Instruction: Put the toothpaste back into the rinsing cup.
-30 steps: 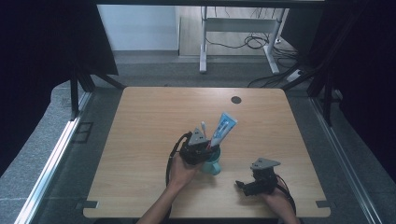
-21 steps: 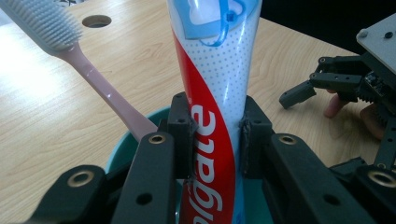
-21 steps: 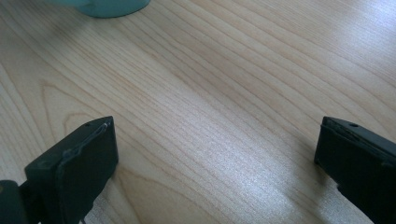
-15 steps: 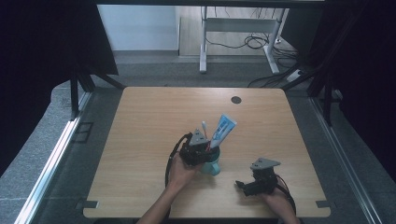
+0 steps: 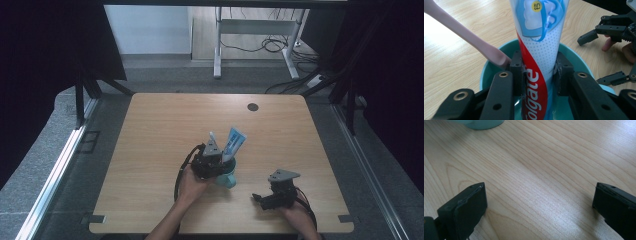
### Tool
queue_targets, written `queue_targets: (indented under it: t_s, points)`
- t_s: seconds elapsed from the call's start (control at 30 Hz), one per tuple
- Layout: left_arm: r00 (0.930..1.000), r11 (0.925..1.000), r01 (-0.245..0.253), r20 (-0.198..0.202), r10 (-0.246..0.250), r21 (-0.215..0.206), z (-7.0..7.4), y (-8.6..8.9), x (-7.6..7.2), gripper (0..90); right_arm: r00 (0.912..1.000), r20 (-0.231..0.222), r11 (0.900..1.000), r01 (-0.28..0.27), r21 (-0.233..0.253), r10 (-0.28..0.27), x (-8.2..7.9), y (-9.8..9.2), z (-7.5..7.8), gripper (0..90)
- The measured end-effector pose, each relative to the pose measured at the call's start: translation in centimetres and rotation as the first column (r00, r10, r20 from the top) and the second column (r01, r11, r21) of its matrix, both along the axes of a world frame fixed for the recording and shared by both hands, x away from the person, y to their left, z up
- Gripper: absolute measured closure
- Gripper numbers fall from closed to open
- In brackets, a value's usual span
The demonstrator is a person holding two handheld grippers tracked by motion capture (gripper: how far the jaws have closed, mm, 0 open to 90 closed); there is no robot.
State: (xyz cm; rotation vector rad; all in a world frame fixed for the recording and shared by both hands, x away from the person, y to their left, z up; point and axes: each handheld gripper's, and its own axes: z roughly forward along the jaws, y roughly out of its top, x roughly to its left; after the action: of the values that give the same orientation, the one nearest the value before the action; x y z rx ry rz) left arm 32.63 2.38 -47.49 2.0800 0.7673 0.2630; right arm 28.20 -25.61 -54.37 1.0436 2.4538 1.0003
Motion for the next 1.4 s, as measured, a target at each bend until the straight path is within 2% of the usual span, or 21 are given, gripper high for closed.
queue_targets:
  t_s: [0.17, 0.3, 0.43, 0.47, 0.5, 0.87, 1.0, 1.4]
  points:
    - [1.0, 1.0, 0.002, 0.005, -0.002, 0.0, 0.2, 0.1, 0.0, 63.5, 1.0, 0.0, 1.0, 0.0, 0.0, 0.0, 0.0, 0.0, 0.0, 0.0]
    - [0.9998, 0.9996, -0.005, 0.02, 0.005, -0.026, 0.8, 0.4, -0.2, 58.3, 1.0, 0.0, 1.0, 0.0, 0.0, 0.0, 0.0, 0.0, 0.0, 0.0]
    - [0.9997, 0.9996, -0.006, 0.022, 0.006, -0.027, 1.6, 0.9, -0.3, 47.7, 1.0, -0.002, 1.0, 0.0, 0.0, 0.0, 0.0, 0.0, 0.0, 0.0]
    - [0.9997, 0.9997, -0.004, 0.023, 0.004, -0.025, 1.7, 0.9, -0.3, 47.7, 1.0, -0.002, 1.0, 0.0, 0.0, 0.0, 0.0, 0.0, 0.0, 0.0]
    - [0.9996, 0.9998, -0.004, 0.027, 0.005, -0.017, 1.8, 1.1, -0.4, 42.0, 1.0, -0.002, 1.0, 0.0, 0.001, 0.0, 0.0, 0.0, 0.0, 0.0]
    - [0.9999, 0.9999, 0.006, 0.009, -0.006, -0.013, 2.1, 1.7, -0.8, 20.4, 1.0, 0.0, 1.0, 0.0, 0.001, 0.0, 0.0, 0.0, 0.0, 0.0]
    - [1.0, 1.0, 0.008, 0.005, -0.008, 0.004, 2.3, 1.8, -1.0, 16.4, 1.0, 0.0, 1.0, 0.0, 0.001, 0.0, 0.0, 0.0, 0.0, 0.0]
    - [1.0, 0.9999, -0.001, 0.001, 0.001, 0.011, 2.6, 2.8, -1.2, 8.9, 1.0, 0.0, 1.0, -0.001, -0.001, 0.001, 0.0, 0.0, 0.0, 0.0]
